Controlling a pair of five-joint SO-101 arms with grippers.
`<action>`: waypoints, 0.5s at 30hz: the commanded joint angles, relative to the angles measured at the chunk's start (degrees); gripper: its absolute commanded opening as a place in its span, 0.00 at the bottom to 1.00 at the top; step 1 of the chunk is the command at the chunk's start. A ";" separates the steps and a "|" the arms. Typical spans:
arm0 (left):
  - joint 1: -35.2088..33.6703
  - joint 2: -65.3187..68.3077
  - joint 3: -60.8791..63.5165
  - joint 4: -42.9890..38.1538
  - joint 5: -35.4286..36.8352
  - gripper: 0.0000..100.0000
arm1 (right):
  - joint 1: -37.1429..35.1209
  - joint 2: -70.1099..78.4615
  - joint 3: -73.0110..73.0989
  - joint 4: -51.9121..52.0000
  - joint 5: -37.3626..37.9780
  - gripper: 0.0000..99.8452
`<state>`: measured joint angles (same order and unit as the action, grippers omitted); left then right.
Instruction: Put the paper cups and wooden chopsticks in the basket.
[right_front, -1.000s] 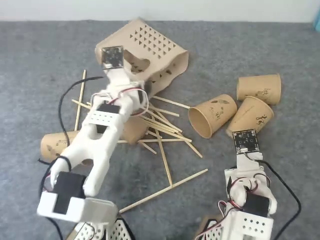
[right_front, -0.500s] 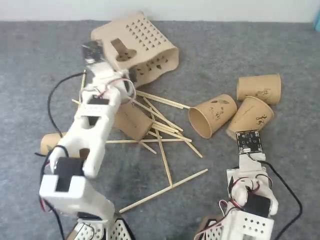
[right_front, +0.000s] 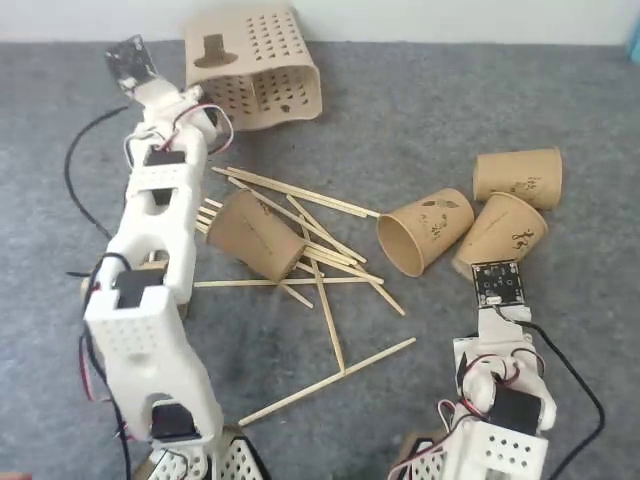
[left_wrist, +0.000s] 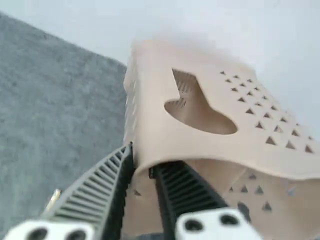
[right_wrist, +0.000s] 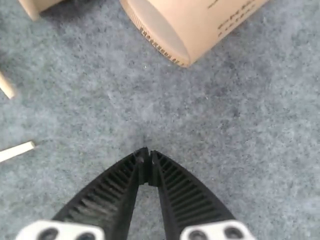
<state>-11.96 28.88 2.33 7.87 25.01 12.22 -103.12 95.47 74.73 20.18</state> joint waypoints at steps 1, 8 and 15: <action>-0.35 5.45 -14.81 -1.93 0.88 0.01 | 0.92 -0.84 -0.62 -0.57 0.53 0.01; -1.49 10.11 -33.10 20.04 0.97 0.01 | 0.84 -0.84 -0.62 -0.66 0.53 0.01; -2.11 9.49 -57.01 52.92 0.88 0.01 | 0.48 -0.84 -0.62 -0.66 0.53 0.01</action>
<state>-13.45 41.19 -39.96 45.85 25.01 12.22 -103.12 95.47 74.73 20.18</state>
